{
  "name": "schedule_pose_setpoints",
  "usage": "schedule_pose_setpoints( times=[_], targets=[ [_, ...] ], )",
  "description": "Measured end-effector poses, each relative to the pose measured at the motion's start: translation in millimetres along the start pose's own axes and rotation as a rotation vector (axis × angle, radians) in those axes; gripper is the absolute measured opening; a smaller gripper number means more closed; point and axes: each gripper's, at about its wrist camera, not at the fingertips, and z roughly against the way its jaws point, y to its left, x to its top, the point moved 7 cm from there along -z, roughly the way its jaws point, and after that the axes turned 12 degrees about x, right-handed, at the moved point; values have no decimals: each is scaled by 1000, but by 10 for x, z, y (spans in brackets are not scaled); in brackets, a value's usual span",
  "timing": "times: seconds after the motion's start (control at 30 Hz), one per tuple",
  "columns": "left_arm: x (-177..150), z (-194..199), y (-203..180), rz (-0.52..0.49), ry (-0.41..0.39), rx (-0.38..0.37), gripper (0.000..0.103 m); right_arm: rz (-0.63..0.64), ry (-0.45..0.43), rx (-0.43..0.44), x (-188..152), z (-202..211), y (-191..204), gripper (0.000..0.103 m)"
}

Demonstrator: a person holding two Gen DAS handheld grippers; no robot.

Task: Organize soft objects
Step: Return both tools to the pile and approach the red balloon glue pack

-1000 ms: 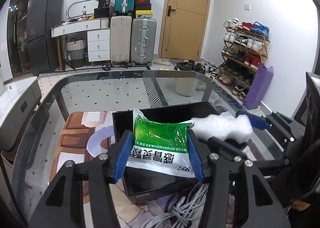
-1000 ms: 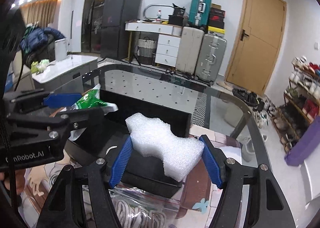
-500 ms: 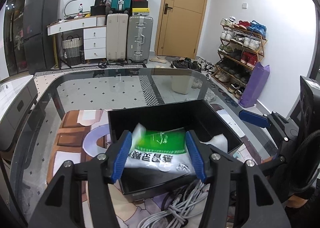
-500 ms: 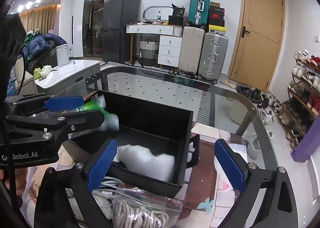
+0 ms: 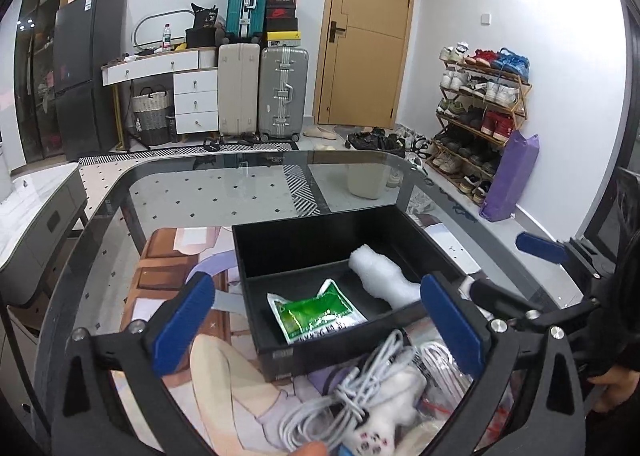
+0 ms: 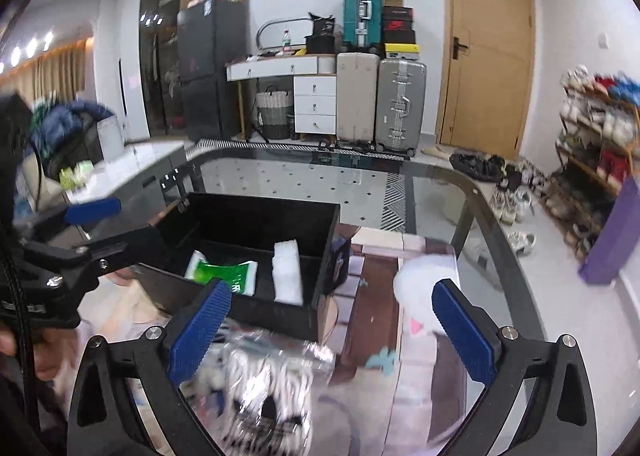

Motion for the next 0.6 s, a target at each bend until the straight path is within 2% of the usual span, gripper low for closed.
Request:
schedule_pose_setpoints(
  times=[0.1,0.37,0.6],
  targets=[
    [-70,136,12,-6,-6,4,103,-50,-10,21,-93,224,16,102],
    [-330,390,-13,-19,4,5,103,-86,-22,35,-434,614,153,102],
    [-545,557,-54,-28,-2,18,103,-69,-20,58,-668,842,286,102]
  ],
)
